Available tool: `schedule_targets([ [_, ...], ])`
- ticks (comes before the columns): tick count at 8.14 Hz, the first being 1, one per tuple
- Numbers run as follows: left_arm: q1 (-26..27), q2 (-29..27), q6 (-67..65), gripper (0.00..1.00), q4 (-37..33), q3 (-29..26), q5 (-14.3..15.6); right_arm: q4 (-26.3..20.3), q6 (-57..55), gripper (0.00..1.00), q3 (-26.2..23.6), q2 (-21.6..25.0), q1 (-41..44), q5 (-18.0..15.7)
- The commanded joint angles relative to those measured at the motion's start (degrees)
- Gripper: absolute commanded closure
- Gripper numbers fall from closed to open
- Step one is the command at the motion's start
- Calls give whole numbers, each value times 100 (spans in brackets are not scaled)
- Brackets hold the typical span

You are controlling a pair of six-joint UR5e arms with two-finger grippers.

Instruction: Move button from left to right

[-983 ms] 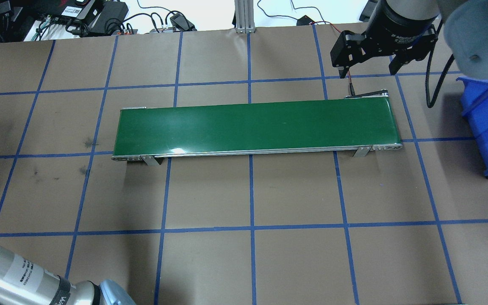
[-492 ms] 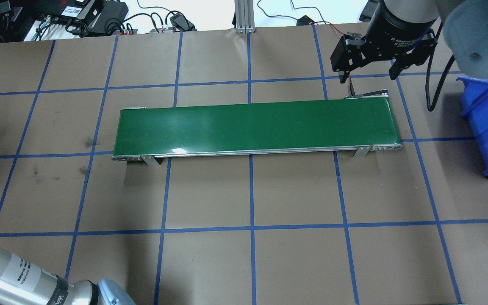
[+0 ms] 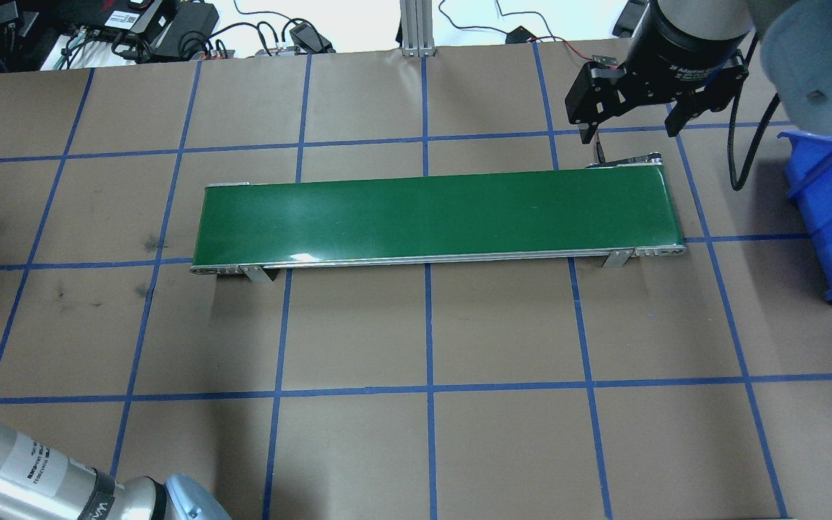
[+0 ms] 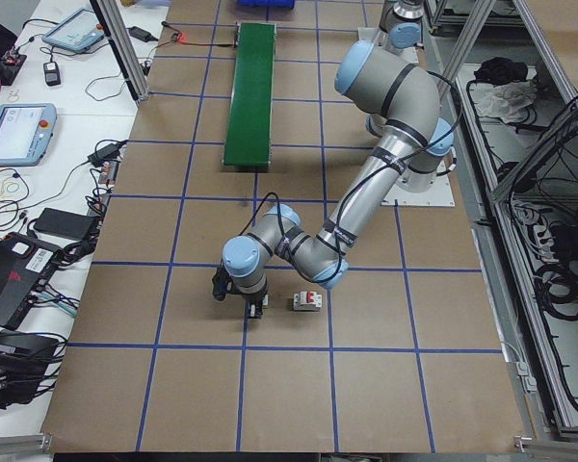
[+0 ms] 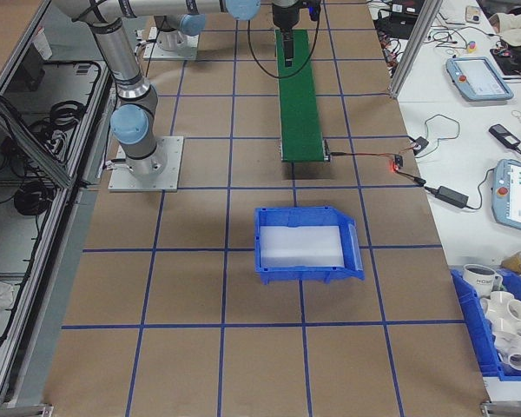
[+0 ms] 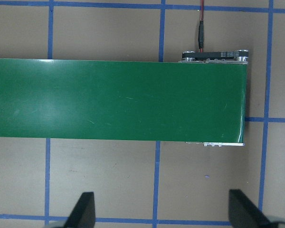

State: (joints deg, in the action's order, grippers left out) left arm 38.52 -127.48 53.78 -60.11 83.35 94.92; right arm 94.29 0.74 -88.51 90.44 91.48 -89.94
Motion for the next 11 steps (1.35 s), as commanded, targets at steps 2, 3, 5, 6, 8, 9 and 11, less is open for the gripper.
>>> schedule_targets([
  [2,-3,21,9,78,0,5,0,2,295,0,0,-17,10,-59],
  [3,-3,38,44,92,0,5,-18,-7,304,0,0,0,2,-76],
  [5,-3,126,106,100,-53,-64,17,-7,304,0,0,-26,10,-50],
  [6,-3,274,219,100,-253,-65,17,-42,304,0,0,-26,10,-76],
  [8,50,914,772,100,-875,-39,0,-252,304,0,0,-35,10,-7],
  [9,137,1179,1192,100,-1367,-38,-26,-270,304,0,0,-35,10,-6],
  [11,618,1610,1354,100,-1827,-30,-18,-209,261,0,9,-17,19,-268],
])
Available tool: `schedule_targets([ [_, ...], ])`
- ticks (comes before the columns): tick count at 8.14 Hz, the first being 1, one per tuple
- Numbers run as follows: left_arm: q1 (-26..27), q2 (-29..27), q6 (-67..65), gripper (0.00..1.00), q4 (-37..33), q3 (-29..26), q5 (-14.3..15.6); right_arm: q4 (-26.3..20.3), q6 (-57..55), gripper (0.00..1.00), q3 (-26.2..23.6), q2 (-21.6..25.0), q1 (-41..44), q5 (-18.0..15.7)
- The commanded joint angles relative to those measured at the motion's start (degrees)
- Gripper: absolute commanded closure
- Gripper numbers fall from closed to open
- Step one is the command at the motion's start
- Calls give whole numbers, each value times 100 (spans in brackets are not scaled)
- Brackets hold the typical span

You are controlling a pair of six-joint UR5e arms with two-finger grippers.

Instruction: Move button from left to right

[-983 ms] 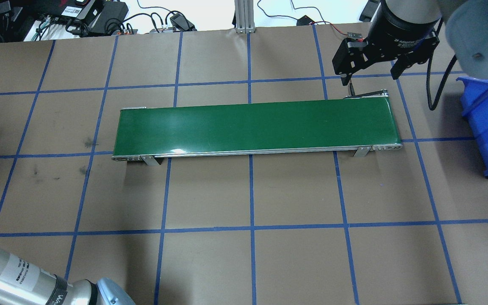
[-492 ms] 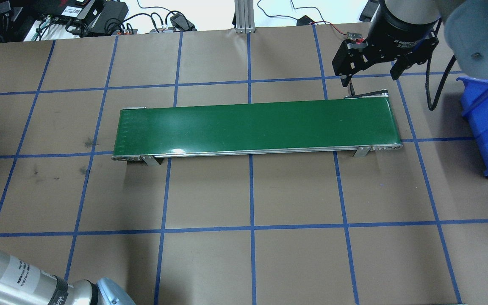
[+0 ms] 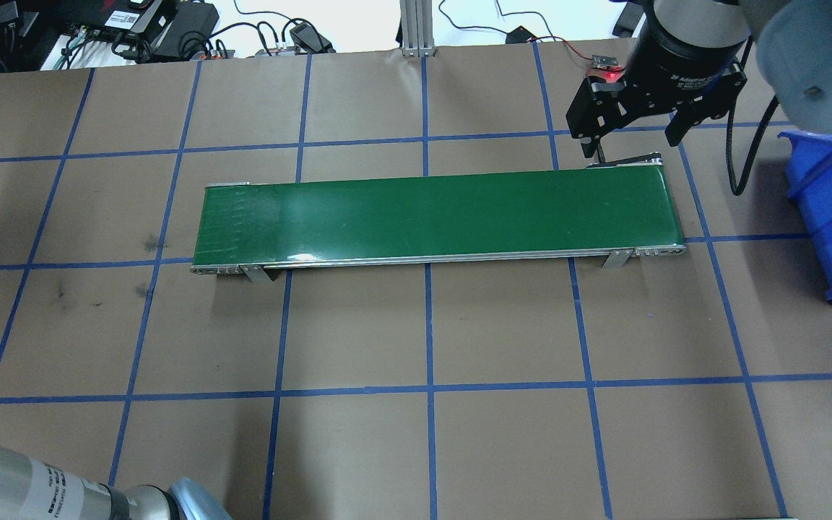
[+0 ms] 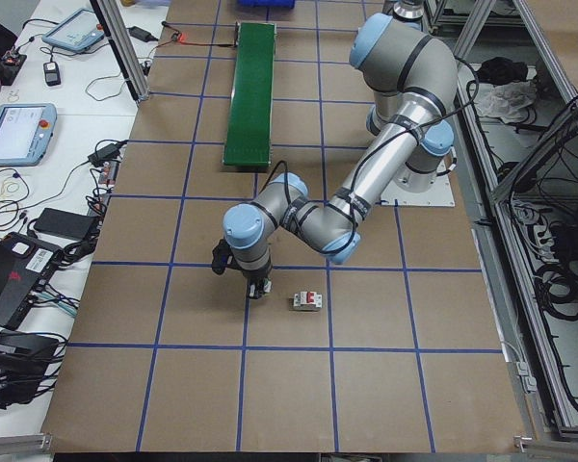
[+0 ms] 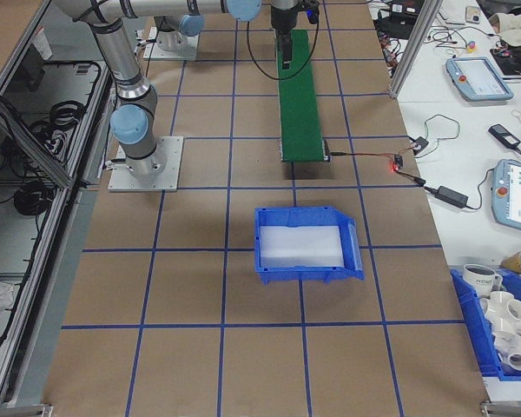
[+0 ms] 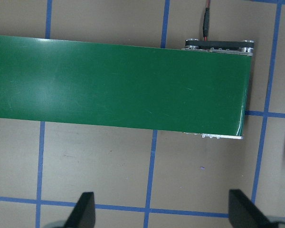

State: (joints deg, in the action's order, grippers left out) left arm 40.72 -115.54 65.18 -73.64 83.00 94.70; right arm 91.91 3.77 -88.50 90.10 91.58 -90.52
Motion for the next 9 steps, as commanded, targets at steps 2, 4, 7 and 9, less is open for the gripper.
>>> schedule_targets([
  [2,1180,986,276,100,-1054,14,-83,-15,-60,0,9,16,9,-265],
  [4,2111,1173,-1050,100,-1065,41,-154,-24,-78,0,0,-1,9,-160],
  [7,2764,1165,-4040,100,-1004,242,-451,-15,1,0,9,-36,0,149],
  [9,3091,1200,-3984,100,-951,365,-401,29,149,0,17,-28,-17,78],
])
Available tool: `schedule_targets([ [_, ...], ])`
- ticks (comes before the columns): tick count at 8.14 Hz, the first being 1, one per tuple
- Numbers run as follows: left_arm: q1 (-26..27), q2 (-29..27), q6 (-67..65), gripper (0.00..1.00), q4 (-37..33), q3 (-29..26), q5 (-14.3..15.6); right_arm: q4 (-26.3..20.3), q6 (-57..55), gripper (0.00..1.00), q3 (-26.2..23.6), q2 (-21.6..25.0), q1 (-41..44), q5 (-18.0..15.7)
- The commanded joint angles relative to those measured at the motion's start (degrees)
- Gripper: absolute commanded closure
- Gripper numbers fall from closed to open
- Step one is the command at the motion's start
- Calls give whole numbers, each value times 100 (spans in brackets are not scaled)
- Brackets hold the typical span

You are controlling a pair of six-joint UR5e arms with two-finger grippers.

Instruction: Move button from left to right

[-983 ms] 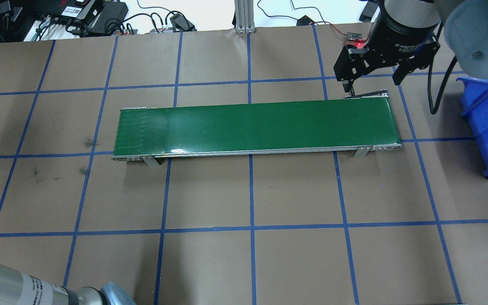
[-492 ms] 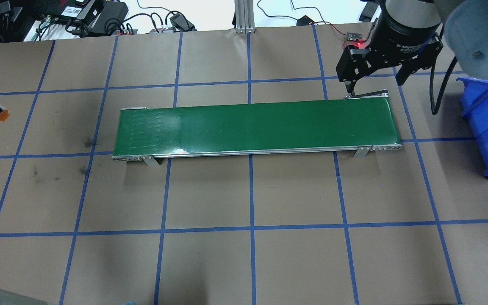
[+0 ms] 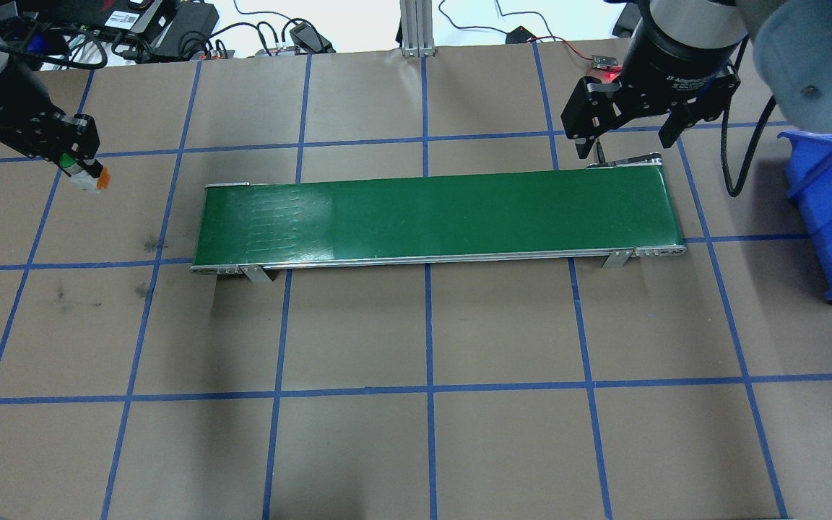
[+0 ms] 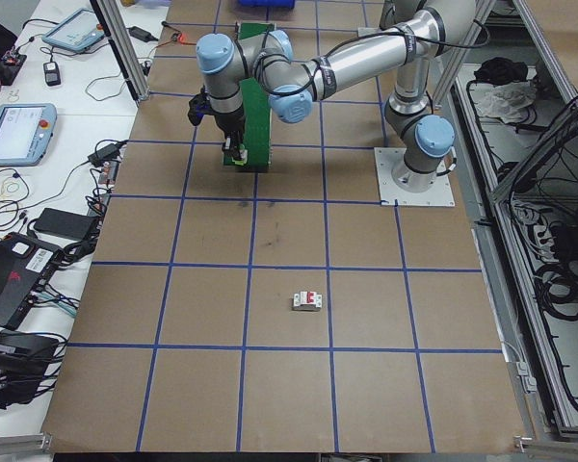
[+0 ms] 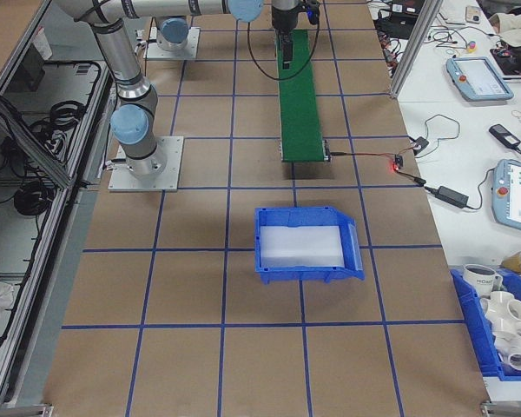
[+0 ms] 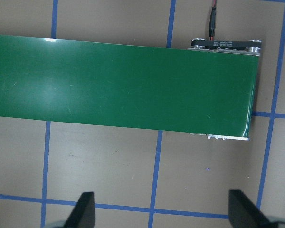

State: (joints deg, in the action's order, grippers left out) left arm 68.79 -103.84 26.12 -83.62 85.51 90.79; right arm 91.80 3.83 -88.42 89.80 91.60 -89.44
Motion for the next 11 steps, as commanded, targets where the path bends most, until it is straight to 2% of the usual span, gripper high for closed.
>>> schedule_targets([
  [1,293,21,1225,100,57,124,-17,57,188,0,0,11,-19,-29],
  [2,328,4,1472,100,22,150,-35,101,188,0,9,11,-19,-21],
  [4,433,4,3195,100,152,386,-35,92,188,0,9,11,-19,-21],
  [5,503,82,3493,100,336,605,-9,101,171,0,0,11,-19,-21],
  [6,608,13,4384,100,764,816,-8,101,171,0,0,3,-19,-21],
  [8,811,-66,6158,100,1381,1037,193,101,171,0,0,3,-19,-21],
  [10,995,-109,6623,100,1436,1090,142,101,171,0,0,3,-28,-21],
  [11,1249,-137,6695,100,1480,1178,158,93,171,0,0,3,-28,-21],
])
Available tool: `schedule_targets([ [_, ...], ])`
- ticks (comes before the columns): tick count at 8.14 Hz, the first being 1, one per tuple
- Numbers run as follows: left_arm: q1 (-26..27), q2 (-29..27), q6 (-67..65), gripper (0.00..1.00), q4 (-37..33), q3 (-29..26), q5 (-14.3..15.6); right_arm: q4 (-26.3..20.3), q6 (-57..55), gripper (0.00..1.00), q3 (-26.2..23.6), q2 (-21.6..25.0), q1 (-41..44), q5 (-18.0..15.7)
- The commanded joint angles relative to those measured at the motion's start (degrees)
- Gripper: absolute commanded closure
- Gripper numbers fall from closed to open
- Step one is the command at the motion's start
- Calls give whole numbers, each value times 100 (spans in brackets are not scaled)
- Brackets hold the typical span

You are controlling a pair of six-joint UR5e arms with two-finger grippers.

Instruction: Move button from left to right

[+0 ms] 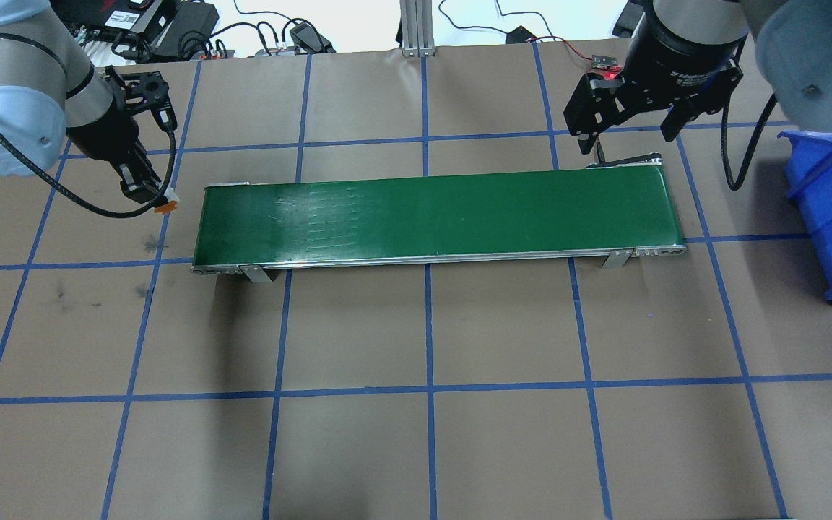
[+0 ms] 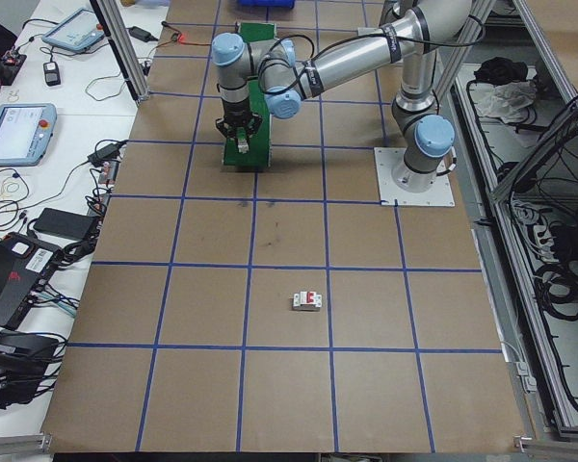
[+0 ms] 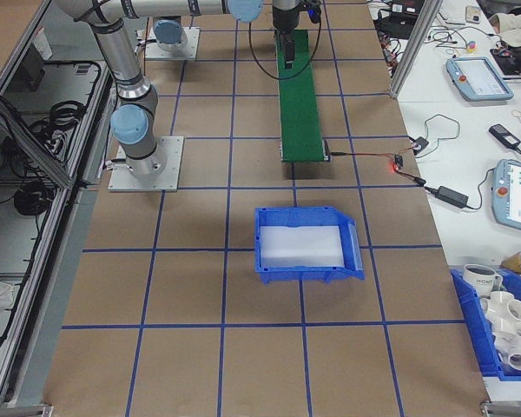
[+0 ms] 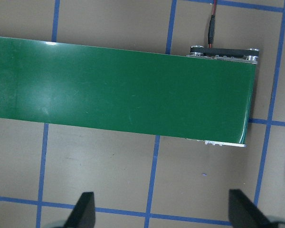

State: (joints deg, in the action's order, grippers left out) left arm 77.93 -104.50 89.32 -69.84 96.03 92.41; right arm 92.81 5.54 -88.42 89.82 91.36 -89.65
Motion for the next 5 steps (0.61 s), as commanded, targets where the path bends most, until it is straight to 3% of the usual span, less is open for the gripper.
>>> schedule_targets([
  [1,581,-227,375,100,485,153,-91,0,0,0,-9,0,5,-9],
  [5,759,-422,868,100,726,188,-92,-17,53,0,-9,-9,-4,-9],
])
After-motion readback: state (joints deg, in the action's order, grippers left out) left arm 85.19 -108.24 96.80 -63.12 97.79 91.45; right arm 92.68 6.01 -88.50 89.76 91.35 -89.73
